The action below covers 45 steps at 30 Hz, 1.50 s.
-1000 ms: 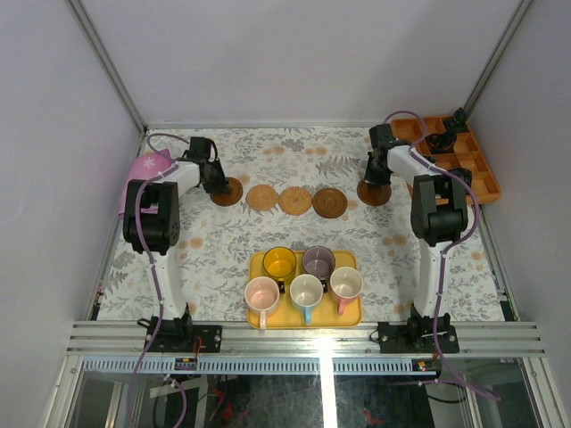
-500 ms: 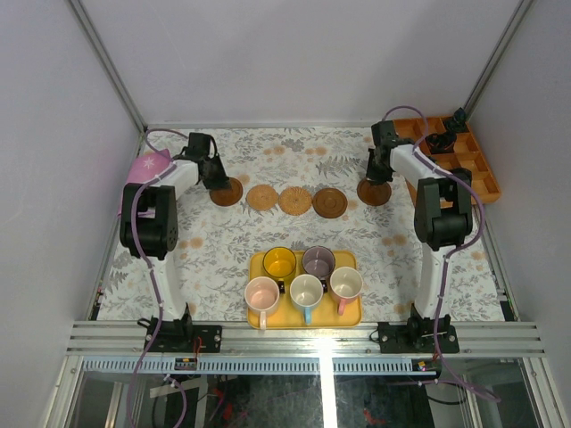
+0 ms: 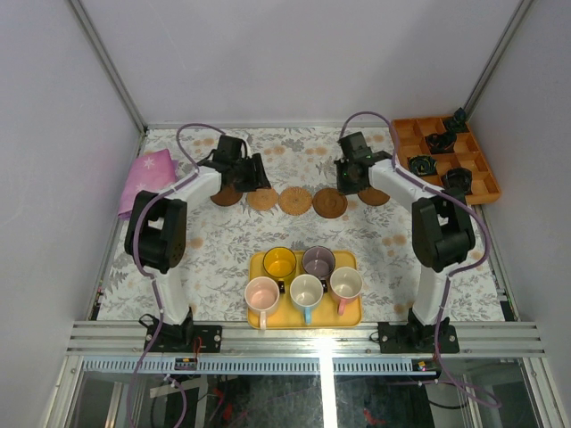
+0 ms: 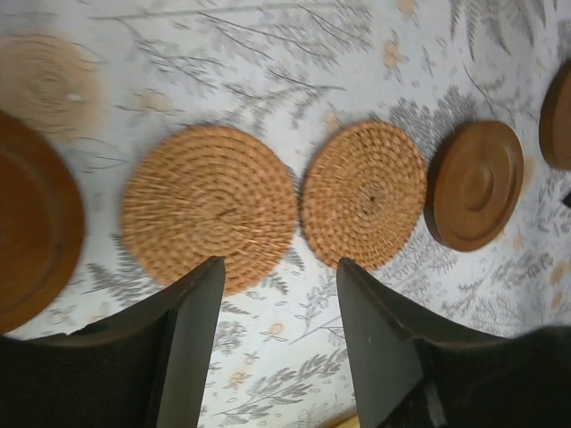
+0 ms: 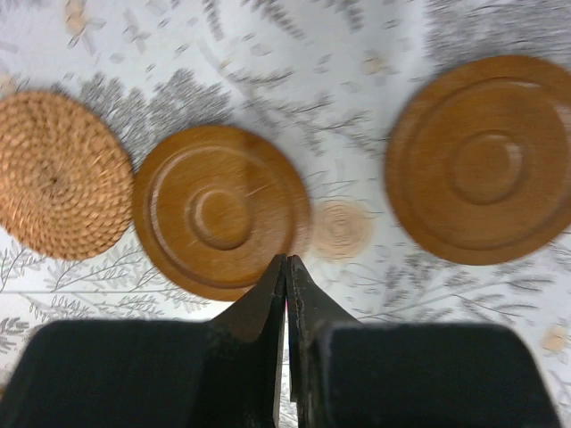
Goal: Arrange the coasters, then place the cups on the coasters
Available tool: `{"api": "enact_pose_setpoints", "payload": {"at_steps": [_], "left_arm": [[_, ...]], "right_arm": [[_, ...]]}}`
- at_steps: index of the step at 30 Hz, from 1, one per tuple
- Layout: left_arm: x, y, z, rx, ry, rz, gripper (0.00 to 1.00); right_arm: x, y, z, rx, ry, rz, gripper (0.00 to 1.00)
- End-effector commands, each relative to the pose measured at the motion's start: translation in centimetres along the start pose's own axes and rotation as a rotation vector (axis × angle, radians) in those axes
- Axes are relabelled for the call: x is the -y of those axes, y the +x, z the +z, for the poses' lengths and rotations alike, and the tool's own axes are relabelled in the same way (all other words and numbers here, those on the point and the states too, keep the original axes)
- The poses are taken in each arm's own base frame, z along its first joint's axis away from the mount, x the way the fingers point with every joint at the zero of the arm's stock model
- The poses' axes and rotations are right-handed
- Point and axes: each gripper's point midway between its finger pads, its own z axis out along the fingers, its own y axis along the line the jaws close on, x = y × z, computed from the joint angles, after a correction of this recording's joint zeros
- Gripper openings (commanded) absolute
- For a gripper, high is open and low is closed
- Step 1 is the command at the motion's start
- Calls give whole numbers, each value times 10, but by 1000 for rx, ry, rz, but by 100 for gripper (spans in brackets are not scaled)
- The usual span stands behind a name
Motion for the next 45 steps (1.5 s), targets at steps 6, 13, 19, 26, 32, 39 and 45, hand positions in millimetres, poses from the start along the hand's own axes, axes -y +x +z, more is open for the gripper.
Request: {"api": "enact_pose_setpoints", "payload": {"at_steps": [6, 13, 19, 26, 32, 39, 45], "left_arm": [[31, 9, 21, -7, 88, 59, 48], [26, 17, 27, -28, 62, 52, 31], [20, 19, 27, -29, 25, 55, 31], [16, 21, 29, -35, 9, 57, 31], [13, 19, 30, -35, -6, 64, 31], [10, 19, 33, -40, -15, 70, 31], [10, 17, 33, -35, -20, 76, 32]], "right_arm": [[-43, 3, 19, -18, -152, -23, 0], [-48, 12, 37, -68, -175, -28, 0], [-40, 16, 48, -76, -131, -25, 0], [-23, 9, 56, -68, -16, -19, 0], [-15, 0, 59, -49, 38, -6, 0], [-16, -11, 64, -35, 50, -13, 0], [-17, -23, 68, -16, 61, -22, 0]]}}
